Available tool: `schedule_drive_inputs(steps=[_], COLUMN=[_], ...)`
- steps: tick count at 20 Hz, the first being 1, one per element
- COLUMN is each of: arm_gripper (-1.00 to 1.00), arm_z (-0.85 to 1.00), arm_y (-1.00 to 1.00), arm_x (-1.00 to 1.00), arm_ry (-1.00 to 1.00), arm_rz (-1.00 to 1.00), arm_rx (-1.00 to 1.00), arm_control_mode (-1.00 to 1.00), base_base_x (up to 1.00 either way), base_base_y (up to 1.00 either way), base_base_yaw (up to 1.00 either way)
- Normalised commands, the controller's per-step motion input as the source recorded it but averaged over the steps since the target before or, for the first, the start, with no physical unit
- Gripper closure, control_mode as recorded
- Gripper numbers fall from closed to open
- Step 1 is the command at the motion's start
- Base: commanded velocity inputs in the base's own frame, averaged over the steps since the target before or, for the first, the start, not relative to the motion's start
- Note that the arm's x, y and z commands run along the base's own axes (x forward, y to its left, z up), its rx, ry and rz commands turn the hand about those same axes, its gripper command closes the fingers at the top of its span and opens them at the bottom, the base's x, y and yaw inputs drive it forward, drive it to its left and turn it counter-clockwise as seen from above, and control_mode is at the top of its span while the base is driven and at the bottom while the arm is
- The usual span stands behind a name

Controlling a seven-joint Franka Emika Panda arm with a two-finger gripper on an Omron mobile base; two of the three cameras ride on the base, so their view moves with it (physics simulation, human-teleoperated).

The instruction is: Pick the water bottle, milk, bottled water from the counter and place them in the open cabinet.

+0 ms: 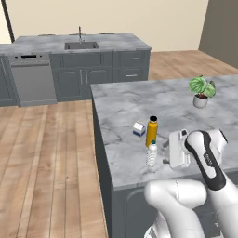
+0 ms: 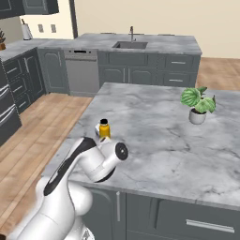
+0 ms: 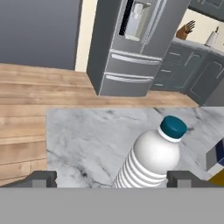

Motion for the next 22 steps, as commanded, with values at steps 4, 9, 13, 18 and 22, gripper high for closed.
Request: schedule_drive_inputs(steps=[4,9,13,18,22], arm_gripper=[-1.0,-1.0,-1.0,-1.0,-1.0], arm_z=[0.0,-0.03,-0.11,-0.17,-0.18], arm_y=[0.0,-0.02,-0.02,-0.01,0.0], arm_x=[0.14,0.11,0.12,0.15,0.2], arm_ry=[0.05,0.04,0.02,0.01,0.0], arm_rz=[0.03,0.01,0.01,0.0,0.0], arm_rx=[0.02,0.02,0.02,0.01,0.02], arm_control_mode=[-1.0,-1.0,-1.0,-1.0,-1.0], base_base_x=[0.0,0.0,0.0,0.0,0.0], base_base_y=[0.0,0.0,0.0,0.0,0.0], base_base_yaw=[0.0,0.0,0.0,0.0,0.0])
